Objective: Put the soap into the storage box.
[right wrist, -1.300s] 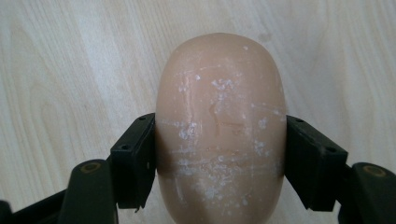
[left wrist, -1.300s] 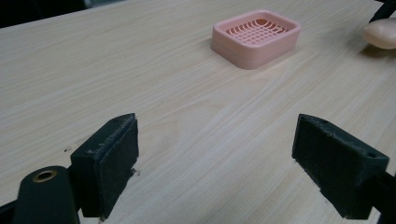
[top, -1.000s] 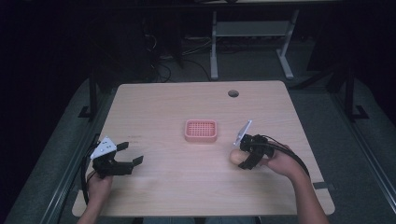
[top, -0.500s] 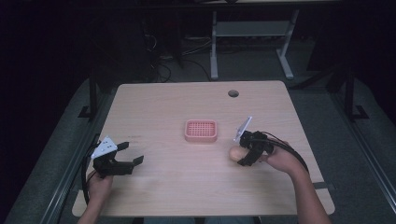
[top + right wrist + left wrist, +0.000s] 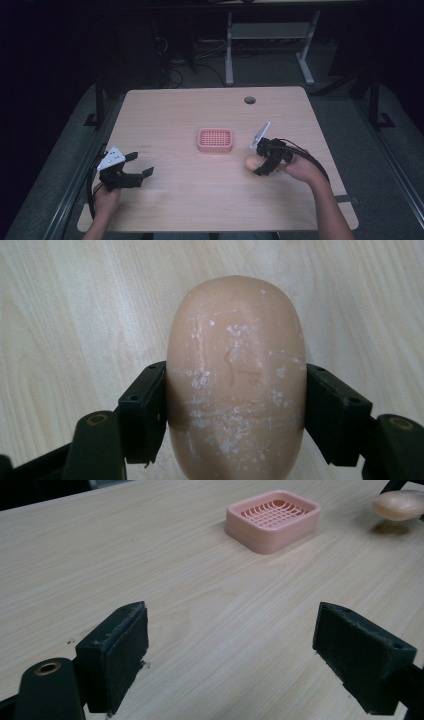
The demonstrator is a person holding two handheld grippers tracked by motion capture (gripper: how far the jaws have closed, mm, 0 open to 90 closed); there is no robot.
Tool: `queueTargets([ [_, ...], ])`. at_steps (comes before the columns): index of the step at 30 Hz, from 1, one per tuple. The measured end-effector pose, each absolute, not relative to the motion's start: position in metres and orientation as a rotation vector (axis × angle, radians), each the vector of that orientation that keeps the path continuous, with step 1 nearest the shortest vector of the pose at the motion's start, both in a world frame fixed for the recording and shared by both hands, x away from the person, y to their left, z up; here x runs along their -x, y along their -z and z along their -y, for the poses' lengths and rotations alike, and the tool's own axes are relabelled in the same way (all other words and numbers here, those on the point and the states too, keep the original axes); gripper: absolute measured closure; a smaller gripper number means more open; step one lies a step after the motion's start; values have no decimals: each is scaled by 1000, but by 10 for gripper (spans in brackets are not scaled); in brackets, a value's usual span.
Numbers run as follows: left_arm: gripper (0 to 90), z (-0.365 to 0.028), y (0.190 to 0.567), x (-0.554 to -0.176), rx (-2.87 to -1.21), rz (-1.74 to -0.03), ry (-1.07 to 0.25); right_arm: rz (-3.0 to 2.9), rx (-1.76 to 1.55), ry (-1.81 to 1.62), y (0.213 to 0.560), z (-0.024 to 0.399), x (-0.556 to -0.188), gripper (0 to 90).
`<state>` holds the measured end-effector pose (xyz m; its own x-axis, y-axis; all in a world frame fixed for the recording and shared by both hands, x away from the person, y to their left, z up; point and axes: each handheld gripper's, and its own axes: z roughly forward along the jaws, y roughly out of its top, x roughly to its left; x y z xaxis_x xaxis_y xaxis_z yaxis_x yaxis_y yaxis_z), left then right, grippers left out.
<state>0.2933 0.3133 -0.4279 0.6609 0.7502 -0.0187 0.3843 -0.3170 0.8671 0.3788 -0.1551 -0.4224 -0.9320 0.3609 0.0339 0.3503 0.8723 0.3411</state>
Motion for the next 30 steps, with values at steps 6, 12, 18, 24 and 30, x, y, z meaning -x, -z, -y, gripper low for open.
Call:
queueTargets([
  [6,143,-314,428,-293,-1933,-889,-491,-3003,-552,-551,416,151,-383,319],
  [12,143,-314,427,-293,-1931,-889,-491,-3008,-544,-549,414,148,-386,318],
  [18,143,-314,427,-293,-1929,-891,-491,-3008,-543,-553,411,145,-389,318],
  [24,143,-314,427,-293,-1928,-893,-493,-3007,-533,-566,407,142,-394,318],
  [30,143,-314,427,-293,-1929,-891,-491,-3008,-518,-558,404,136,-398,318],
])
